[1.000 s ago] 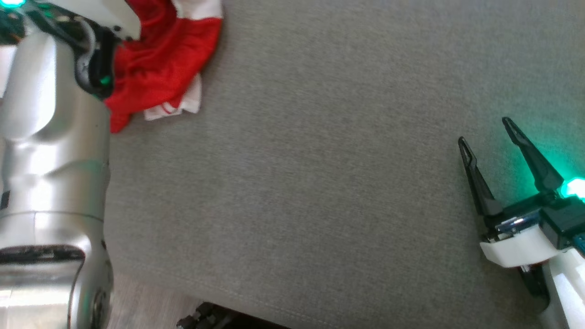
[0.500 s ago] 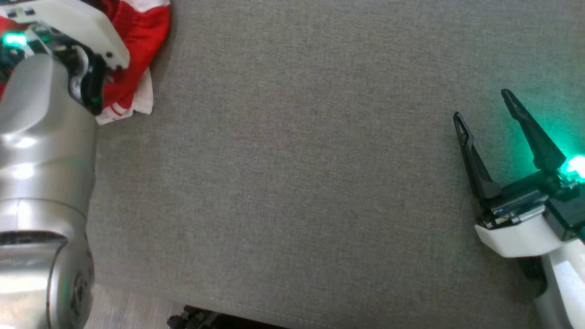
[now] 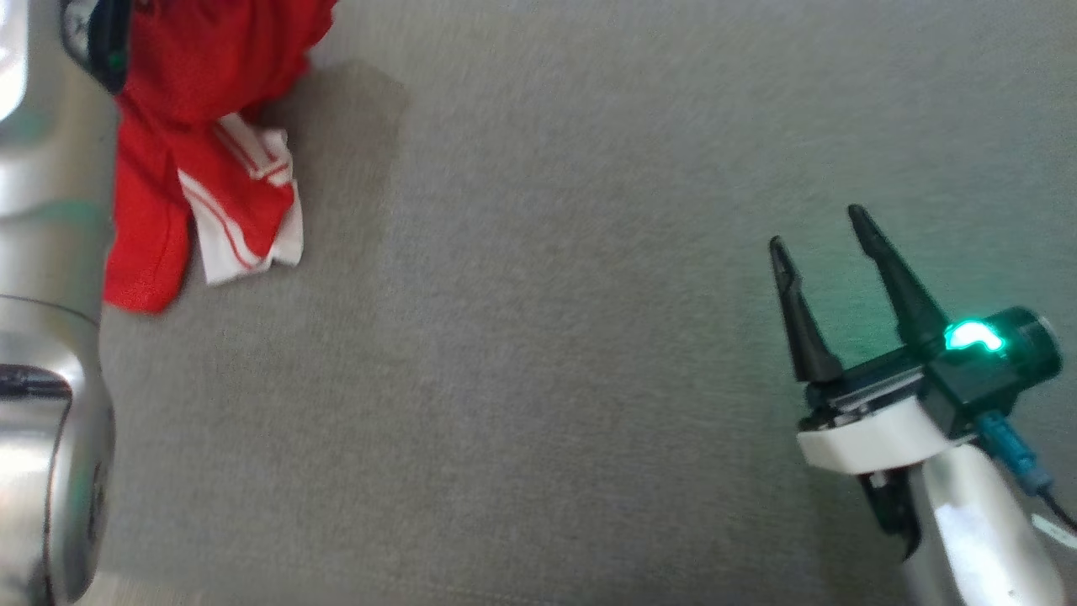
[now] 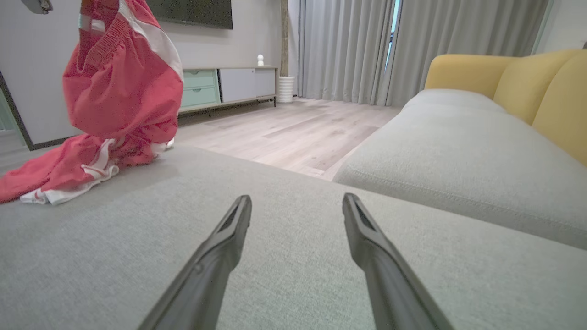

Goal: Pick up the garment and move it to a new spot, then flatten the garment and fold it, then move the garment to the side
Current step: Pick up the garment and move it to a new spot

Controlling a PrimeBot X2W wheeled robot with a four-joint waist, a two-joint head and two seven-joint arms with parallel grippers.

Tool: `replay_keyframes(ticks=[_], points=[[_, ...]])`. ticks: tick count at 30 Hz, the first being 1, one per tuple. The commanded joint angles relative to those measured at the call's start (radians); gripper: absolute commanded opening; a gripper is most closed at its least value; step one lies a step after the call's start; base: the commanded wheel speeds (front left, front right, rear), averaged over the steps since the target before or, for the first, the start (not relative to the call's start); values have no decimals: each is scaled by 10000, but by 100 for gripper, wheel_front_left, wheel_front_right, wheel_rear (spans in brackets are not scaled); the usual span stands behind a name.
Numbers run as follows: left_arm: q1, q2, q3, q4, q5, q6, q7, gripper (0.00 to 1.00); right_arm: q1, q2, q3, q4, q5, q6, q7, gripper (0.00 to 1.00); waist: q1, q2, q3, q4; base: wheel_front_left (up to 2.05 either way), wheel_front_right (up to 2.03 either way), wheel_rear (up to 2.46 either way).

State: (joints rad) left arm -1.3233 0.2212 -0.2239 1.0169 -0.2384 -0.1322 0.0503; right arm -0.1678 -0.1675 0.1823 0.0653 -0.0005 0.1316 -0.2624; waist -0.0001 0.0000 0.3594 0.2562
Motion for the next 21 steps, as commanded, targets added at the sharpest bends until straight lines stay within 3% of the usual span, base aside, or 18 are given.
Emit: replay_keyframes(ticks=[1,9,21], points=[[-554,527,-38,-497,-173,20,86,0,255,159,221,-246,84,-9,6,100,1,0,-981,-662,0,0,0],[-692,477,-1373,-1913,-1520,17,1224,0,389,918,148,-391,260,-9,6,100,1,0,-1886,-2209,0,0,0],[343,-487,-3241,-4122,-3793,16,2558,0,514,1167,143,-817,746,-9,6,100,1,0,-2039,-4416,0,0,0]])
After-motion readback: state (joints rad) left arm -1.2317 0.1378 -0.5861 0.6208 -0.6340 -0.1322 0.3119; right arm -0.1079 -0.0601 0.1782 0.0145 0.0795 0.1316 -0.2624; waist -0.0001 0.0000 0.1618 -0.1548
